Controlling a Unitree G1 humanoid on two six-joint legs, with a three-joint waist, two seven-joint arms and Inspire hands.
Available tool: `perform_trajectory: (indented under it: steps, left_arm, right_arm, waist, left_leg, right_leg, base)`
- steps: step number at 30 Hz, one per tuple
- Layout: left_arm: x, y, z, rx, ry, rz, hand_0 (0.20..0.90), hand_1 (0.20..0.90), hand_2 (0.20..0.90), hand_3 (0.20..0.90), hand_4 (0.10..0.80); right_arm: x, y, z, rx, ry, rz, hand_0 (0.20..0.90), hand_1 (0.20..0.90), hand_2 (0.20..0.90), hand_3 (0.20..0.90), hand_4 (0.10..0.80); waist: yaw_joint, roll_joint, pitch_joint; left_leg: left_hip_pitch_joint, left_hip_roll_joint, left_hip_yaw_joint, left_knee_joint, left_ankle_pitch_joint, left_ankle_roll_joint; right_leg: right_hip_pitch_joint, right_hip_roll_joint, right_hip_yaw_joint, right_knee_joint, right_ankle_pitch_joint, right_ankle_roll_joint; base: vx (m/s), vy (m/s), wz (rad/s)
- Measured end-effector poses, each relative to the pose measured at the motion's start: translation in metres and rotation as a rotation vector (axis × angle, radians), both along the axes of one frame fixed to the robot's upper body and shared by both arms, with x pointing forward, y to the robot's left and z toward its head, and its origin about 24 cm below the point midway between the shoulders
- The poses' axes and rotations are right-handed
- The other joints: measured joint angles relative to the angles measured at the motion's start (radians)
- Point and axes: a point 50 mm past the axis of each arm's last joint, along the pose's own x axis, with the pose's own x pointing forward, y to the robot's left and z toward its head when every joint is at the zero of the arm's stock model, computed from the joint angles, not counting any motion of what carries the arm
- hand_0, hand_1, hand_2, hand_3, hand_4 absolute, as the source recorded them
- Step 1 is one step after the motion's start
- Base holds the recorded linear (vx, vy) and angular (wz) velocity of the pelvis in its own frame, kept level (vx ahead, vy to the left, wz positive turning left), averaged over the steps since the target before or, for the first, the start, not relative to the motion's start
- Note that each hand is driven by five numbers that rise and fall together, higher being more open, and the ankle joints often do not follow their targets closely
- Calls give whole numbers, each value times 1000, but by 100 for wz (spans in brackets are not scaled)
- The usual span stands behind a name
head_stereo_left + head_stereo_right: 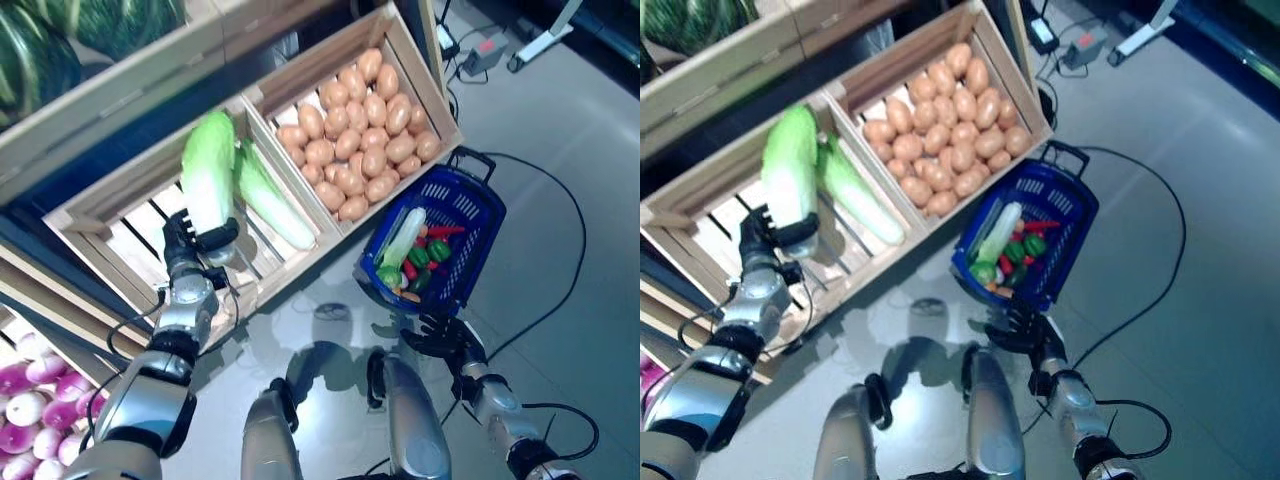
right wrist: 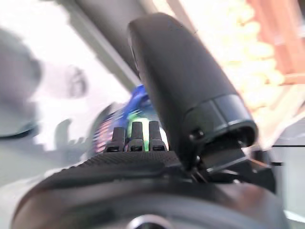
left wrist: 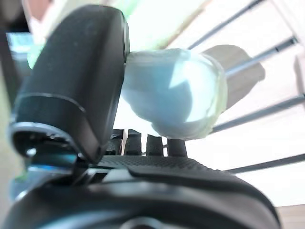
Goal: Put vegetables into the basket
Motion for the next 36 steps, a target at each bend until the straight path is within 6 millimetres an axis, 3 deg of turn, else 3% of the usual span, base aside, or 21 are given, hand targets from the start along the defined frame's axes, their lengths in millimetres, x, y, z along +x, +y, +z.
perform_trajectory:
  steps: [2,3,5,10,17,21,29,36]
  left_arm:
    - [-12,-9,-19,-77,4,-8,300,300,300,300,400]
    - [-23,-21,-38,-126,23,-21,300,300,300,300,400]
    - [-37,-35,-57,-171,51,-41,300,300,300,300,400]
    - [-59,-67,-79,-240,66,-90,300,300,300,300,400]
    - [-68,-88,-62,-180,-35,-186,300,300,300,300,400]
    - [-66,-89,-41,-127,-141,-226,300,300,300,300,400]
    - [-64,-106,-23,-76,-216,-362,300,300,300,300,400]
    - [-69,-130,-12,28,-246,-608,300,300,300,300,400]
  right_arm:
    - [-3,2,0,31,1,-37,900,900,900,900,800]
    - [-11,0,-4,32,15,-65,900,900,900,900,800]
    - [-21,1,-8,42,32,-92,900,900,900,900,800]
    - [-22,17,6,98,-35,-96,900,900,900,900,800]
    - [-10,37,36,205,-181,-45,900,900,900,900,800]
    - [-8,46,41,420,-207,88,900,900,900,900,800]
    - [6,49,62,451,-282,167,900,900,900,900,800]
    - [19,53,76,435,-291,221,900,900,900,900,800]
  waist:
    - [1,15,-17]
    - [5,35,-88]
    - [8,55,-148]
    - [5,66,-228]
    - [35,56,-278]
    - [61,45,-313]
    - [89,31,-344]
    - [102,19,-351]
  left_leg:
    - [99,-10,12,-103,35,-3]
    - [125,-13,17,-171,52,-4]
    - [214,-19,25,-280,92,-5]
    - [341,-37,29,-456,155,2]
    - [405,-62,27,-578,212,28]
    - [406,-79,22,-593,220,37]
    - [405,-83,0,-594,226,37]
    - [402,-83,-6,-594,232,36]
  right_leg:
    - [82,7,-11,-75,23,5]
    - [106,14,-20,-126,31,10]
    - [185,28,-35,-208,56,16]
    - [303,46,-54,-356,106,40]
    - [431,64,-63,-612,240,72]
    - [476,61,-71,-716,296,80]
    - [495,61,-91,-734,308,81]
    - [496,61,-93,-734,309,79]
  base:
    - [147,-6,-5]
    - [103,-12,7]
    - [96,-13,6]
    - [39,-1,4]
    - [2,-5,3]
    - [-21,-22,5]
    - [7,-35,8]
    - [-5,-47,2]
